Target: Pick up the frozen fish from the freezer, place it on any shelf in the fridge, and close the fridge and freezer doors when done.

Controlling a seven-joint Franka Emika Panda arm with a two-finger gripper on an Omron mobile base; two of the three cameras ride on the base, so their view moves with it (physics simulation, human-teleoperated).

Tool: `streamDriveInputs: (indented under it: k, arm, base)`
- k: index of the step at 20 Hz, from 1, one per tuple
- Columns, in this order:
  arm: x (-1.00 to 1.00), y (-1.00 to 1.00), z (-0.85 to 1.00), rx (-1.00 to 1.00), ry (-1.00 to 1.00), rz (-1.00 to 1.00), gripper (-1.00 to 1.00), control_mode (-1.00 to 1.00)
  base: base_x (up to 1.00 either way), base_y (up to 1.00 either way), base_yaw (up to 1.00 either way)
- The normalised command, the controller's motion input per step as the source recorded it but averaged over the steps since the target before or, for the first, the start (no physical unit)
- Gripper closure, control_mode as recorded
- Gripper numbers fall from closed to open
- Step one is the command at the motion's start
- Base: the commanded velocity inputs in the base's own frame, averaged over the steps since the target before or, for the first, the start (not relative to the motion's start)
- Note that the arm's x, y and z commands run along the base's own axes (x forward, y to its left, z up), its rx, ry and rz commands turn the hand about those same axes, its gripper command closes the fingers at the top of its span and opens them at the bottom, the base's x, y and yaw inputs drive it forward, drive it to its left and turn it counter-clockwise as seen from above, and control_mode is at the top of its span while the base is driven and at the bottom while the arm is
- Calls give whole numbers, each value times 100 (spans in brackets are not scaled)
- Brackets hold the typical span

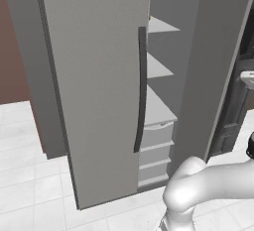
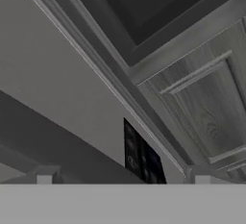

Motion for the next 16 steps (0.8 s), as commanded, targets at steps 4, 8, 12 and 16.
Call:
streamDriveInputs:
  k: [4, 8, 12, 16]
  arm:
    - [54, 51, -9, 0, 2, 5, -100, -100]
    - [55, 85, -5, 6, 0, 13, -100, -100]
    - [43, 100, 0, 9, 0, 18, -100, -100]
    - [26, 100, 0, 6, 0, 22, -100, -100]
  base:
    - [0, 0, 0]
    - [0, 0, 0]
    - [0, 0, 0]
    - [0, 0, 0]
